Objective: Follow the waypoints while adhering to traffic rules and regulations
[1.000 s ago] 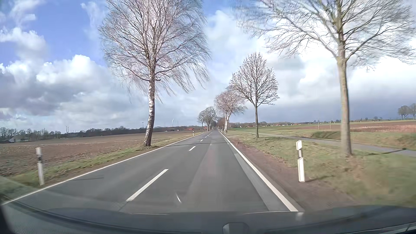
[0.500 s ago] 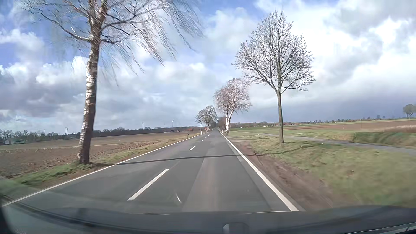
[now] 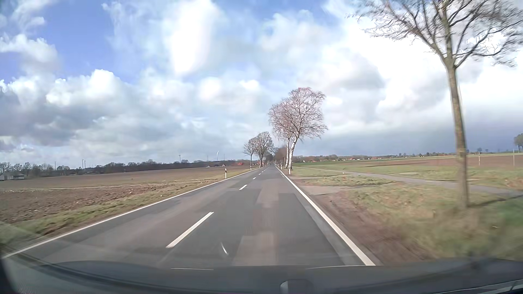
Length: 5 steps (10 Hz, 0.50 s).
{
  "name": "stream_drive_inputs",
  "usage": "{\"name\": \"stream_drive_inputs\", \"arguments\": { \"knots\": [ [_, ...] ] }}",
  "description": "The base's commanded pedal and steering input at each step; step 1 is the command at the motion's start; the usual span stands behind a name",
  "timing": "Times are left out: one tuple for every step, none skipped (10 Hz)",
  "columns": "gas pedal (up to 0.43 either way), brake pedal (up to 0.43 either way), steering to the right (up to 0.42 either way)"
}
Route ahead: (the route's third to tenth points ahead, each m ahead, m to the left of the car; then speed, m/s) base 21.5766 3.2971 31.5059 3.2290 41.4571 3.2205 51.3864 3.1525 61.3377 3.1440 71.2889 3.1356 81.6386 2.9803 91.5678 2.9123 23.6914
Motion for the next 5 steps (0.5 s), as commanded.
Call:
{"name": "stream_drive_inputs", "arguments": {
  "knots": [
    [0.22,0.0,-0.004],
    [0.22,0.0,-0.002],
    [0.22,0.0,-0.002],
    [0.22,0.0,-0.001],
    [0.228,0.0,-0.001]
  ]
}}
